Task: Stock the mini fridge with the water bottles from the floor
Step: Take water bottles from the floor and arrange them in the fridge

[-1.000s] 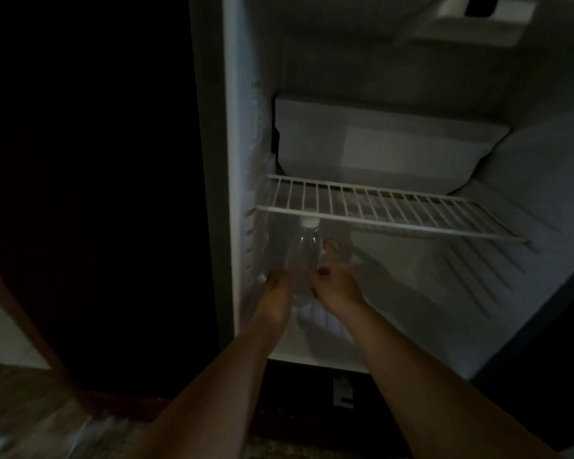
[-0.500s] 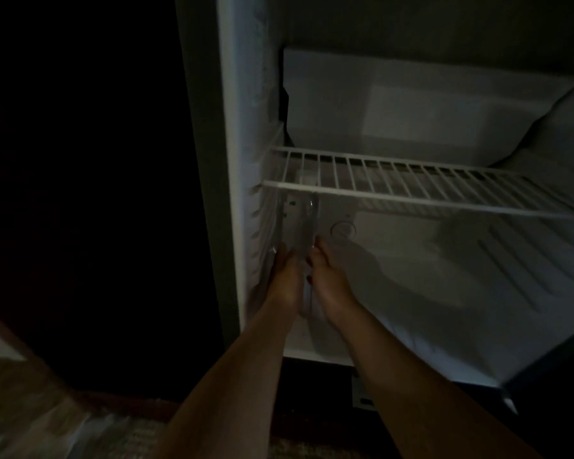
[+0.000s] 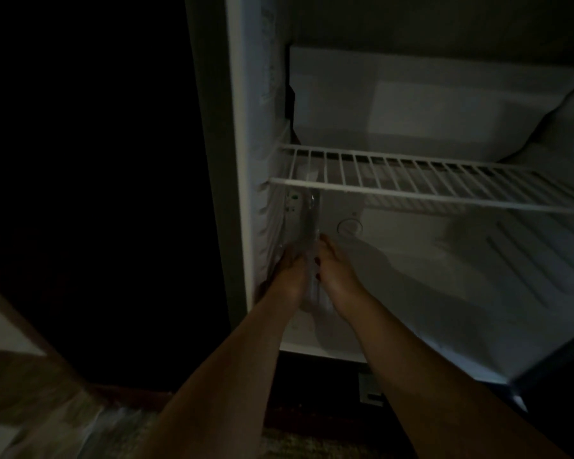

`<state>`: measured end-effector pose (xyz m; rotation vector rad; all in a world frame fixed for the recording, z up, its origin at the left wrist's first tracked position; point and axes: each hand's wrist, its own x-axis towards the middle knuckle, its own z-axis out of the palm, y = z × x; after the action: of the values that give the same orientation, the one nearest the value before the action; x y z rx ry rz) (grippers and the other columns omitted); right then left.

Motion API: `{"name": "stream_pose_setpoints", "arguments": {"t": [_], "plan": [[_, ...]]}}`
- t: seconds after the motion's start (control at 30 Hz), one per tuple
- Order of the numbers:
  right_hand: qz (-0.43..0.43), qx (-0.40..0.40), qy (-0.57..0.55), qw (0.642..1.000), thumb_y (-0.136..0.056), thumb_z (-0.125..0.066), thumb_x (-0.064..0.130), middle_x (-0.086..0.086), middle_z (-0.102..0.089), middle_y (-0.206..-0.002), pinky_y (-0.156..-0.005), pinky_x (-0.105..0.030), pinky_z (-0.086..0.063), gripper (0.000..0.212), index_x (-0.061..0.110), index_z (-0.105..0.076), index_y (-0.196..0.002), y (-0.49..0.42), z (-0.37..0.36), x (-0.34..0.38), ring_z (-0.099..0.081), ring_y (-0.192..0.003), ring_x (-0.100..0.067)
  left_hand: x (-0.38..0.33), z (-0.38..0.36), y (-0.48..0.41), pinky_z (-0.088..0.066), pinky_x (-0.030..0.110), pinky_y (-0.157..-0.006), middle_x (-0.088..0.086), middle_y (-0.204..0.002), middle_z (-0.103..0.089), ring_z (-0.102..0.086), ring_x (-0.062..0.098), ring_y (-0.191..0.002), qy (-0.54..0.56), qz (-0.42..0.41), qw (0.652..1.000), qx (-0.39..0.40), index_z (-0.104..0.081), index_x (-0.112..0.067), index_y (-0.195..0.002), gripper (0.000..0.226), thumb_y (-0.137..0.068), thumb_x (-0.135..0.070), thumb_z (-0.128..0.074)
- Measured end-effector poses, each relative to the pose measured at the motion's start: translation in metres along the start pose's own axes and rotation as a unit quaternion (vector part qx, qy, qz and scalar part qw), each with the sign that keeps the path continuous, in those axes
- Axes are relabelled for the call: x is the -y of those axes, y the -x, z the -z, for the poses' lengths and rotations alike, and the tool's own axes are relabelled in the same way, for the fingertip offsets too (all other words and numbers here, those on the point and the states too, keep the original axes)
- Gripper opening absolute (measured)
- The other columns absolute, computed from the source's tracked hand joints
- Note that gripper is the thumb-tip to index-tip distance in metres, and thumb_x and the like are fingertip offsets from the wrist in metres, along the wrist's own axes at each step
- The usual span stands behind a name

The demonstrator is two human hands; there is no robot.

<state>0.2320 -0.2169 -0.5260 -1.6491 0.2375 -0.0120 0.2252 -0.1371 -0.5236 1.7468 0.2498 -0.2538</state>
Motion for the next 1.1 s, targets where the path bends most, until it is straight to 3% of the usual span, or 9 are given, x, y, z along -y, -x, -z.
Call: {"name": "stream_pose_setpoints", "arguments": {"t": [0.13, 0.23, 0.33, 0.4, 0.5, 0.63, 0.8, 0.97, 1.1], "plan": [[0.061, -0.052, 0.143, 0.986, -0.095, -0.044, 0.008, -0.026, -0.065, -0.109, -0.094, -0.048, -0.047, 0.025, -0.006, -0.063, -0.103, 0.011, 0.012, 0.001, -0.061, -0.101, -0.037, 0.01, 0.008, 0.025, -0.039, 0.035, -0.108, 0.008, -0.135, -0.054, -0.052, 0.027, -0.122, -0.112, -0.024, 0.993, 0.013, -0.054, -0.013, -0.129, 0.039, -0.099, -0.028, -0.033], [0.11, -0.032, 0.248, 0.962, -0.092, -0.048, 0.007, -0.027, -0.066, -0.098, -0.084, -0.048, -0.051, 0.016, 0.008, -0.063, -0.085, 0.023, 0.025, 0.005, -0.063, -0.091, -0.04, 0.006, 0.014, 0.042, -0.048, 0.033, -0.094, 0.021, -0.121, -0.062, -0.061, 0.028, -0.105, -0.125, -0.049, 0.99, 0.047, -0.059, 0.002, -0.116, 0.032, -0.098, -0.016, -0.039], [0.128, 0.001, 0.351, 0.928, -0.09, -0.049, 0.012, -0.023, -0.066, -0.089, -0.075, -0.042, -0.052, 0.031, 0.024, -0.044, -0.062, 0.037, 0.036, 0.013, -0.064, -0.085, -0.038, -0.002, 0.025, 0.058, -0.05, 0.029, -0.07, 0.02, -0.114, -0.065, -0.064, 0.029, -0.097, -0.184, -0.045, 0.978, 0.084, -0.06, 0.001, -0.112, 0.031, -0.097, -0.019, -0.04], [0.129, 0.023, 0.394, 0.91, -0.089, -0.049, 0.016, -0.019, -0.067, -0.09, -0.075, -0.041, -0.053, 0.03, 0.025, -0.044, -0.061, 0.046, 0.038, 0.02, -0.064, -0.085, -0.036, -0.004, 0.032, 0.07, -0.044, 0.025, -0.057, 0.016, -0.106, -0.066, -0.064, 0.022, -0.08, -0.214, -0.027, 0.97, 0.116, -0.06, -0.003, -0.112, 0.032, -0.098, -0.023, -0.04], [0.119, 0.04, 0.457, 0.88, -0.089, -0.049, 0.022, -0.016, -0.067, -0.094, -0.071, -0.033, -0.045, 0.034, 0.022, -0.042, -0.056, 0.06, 0.038, 0.031, -0.064, -0.088, -0.033, -0.007, 0.046, 0.089, -0.042, 0.022, -0.058, 0.006, -0.1, -0.058, -0.055, 0.009, -0.065, -0.255, -0.001, 0.952, 0.167, -0.054, -0.009, -0.115, 0.031, -0.098, -0.03, -0.039], [0.1, 0.072, 0.476, 0.871, -0.087, -0.051, 0.025, -0.013, -0.069, -0.096, -0.077, -0.036, -0.052, 0.024, 0.022, -0.052, -0.063, 0.083, 0.029, 0.044, -0.066, -0.09, -0.033, -0.016, 0.08, 0.109, -0.038, 0.022, -0.061, 0.004, -0.102, -0.054, -0.056, 0.014, -0.073, -0.345, 0.009, 0.919, 0.19, -0.048, -0.018, -0.108, 0.027, -0.097, -0.04, -0.037], [0.114, 0.166, 0.489, 0.849, -0.09, -0.052, 0.023, -0.016, -0.069, -0.09, -0.081, -0.044, -0.055, 0.024, 0.019, -0.058, -0.066, 0.111, 0.003, 0.058, -0.066, -0.086, -0.034, -0.028, 0.129, 0.141, -0.045, 0.029, -0.076, 0.01, -0.12, -0.059, -0.057, 0.017, -0.091, -0.423, 0.022, 0.891, 0.162, -0.048, -0.008, -0.127, 0.048, -0.097, -0.044, -0.036], [0.15, 0.274, 0.527, 0.79, -0.092, -0.053, 0.026, -0.016, -0.066, -0.098, -0.083, -0.045, -0.053, 0.021, 0.01, -0.063, -0.085, 0.144, -0.046, 0.067, -0.063, -0.088, -0.033, -0.014, 0.195, 0.176, -0.048, 0.037, -0.092, 0.009, -0.114, -0.059, -0.061, 0.02, -0.093, -0.475, 0.027, 0.865, 0.158, -0.05, -0.006, -0.122, 0.04, -0.098, -0.037, -0.04], [0.182, 0.345, 0.529, 0.754, -0.095, -0.051, 0.031, -0.012, -0.062, -0.09, -0.073, -0.037, -0.048, 0.021, 0.014, -0.059, -0.086, 0.175, -0.094, 0.071, -0.06, -0.08, -0.027, 0.013, 0.249, 0.205, -0.043, 0.014, -0.063, 0.011, -0.106, -0.059, -0.05, 0.011, -0.08, -0.476, 0.052, 0.868, 0.132, -0.059, -0.002, -0.113, 0.026, -0.096, -0.02, -0.048]]}}
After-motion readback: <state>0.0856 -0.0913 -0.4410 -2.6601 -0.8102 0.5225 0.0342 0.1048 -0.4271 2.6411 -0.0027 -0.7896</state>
